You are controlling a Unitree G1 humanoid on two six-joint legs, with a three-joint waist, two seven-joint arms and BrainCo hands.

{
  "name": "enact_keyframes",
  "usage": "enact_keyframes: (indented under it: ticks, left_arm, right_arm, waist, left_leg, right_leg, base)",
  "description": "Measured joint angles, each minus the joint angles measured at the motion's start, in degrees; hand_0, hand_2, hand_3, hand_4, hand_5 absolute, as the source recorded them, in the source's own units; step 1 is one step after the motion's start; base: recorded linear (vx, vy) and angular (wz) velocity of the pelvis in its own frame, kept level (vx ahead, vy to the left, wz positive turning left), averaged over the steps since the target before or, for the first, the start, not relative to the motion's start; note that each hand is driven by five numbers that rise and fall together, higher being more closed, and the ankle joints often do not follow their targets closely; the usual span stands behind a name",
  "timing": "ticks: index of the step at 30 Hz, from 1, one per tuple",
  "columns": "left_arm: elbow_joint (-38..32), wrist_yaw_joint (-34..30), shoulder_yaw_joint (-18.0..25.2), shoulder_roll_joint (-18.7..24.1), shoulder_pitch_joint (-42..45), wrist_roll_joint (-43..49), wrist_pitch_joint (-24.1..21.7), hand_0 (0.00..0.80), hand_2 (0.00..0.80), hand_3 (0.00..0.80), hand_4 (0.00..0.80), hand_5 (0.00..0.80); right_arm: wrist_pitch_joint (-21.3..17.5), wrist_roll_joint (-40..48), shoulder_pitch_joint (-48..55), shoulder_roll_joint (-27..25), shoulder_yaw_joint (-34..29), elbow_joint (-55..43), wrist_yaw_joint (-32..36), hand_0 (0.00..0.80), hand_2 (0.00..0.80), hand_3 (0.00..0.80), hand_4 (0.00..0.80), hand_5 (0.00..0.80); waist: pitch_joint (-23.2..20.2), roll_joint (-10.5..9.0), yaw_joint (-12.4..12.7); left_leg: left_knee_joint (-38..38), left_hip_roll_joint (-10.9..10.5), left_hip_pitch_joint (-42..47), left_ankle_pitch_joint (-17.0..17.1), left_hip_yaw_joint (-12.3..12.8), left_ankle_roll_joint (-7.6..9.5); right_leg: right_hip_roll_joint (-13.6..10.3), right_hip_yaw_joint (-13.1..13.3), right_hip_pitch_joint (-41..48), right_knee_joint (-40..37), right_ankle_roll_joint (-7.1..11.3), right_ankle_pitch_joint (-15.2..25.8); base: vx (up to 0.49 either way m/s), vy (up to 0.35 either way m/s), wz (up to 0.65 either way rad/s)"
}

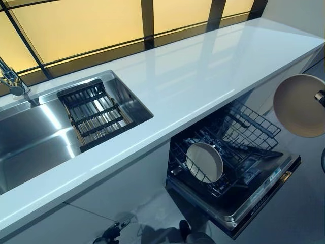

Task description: Take plates into dishwasher

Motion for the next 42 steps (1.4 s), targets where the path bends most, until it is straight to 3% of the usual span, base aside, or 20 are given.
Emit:
enact_keyframes:
  ticks: [16,28,42]
  left_arm:
    - [-1.33,0.27,-0.46,-0.66,-1.49,-0.23,0.59,0.0,0.0,0.0,0.0,0.0]
    - [-2.58,0.24,-2.15,-1.08,-4.22,-2.23,0.16,0.0,0.0,0.0,0.0,0.0]
    - [-2.59,0.27,-3.64,-2.23,-5.8,-2.38,-0.23,0.0,0.0,0.0,0.0,0.0]
  right_arm:
    - [1.03,-0.04,-7.58,2.56,11.43,5.29,0.13,0.8,0.8,0.8,0.8,0.8]
    - [2.16,-0.06,-13.49,4.42,15.94,9.57,-0.55,0.8,0.8,0.8,0.8,0.8]
    - [12.81,-14.34,-15.09,15.49,21.49,9.97,-1.53,0.8,0.8,0.8,0.8,0.8]
  waist:
    - [3.64,3.96,1.59]
    - [7.28,6.55,3.06]
    - [8.34,7.06,3.29]
  left_leg:
    - [0.21,-0.93,-3.81,0.68,-1.72,0.43]
    - [0.21,-1.48,-5.23,0.88,-2.79,0.76]
    - [0.22,-1.77,-5.97,1.09,-3.84,0.99]
  right_leg:
    - [-1.07,-0.98,-3.05,0.02,0.14,0.36]
    - [-1.92,-1.57,-4.05,0.03,0.46,0.54]
    - [-2.1,-2.35,-4.3,0.06,0.31,0.83]
  base:
    - [-0.051,0.013,0.04]
    - [-0.035,0.017,0.03]
    - [0.002,-0.001,0.02]
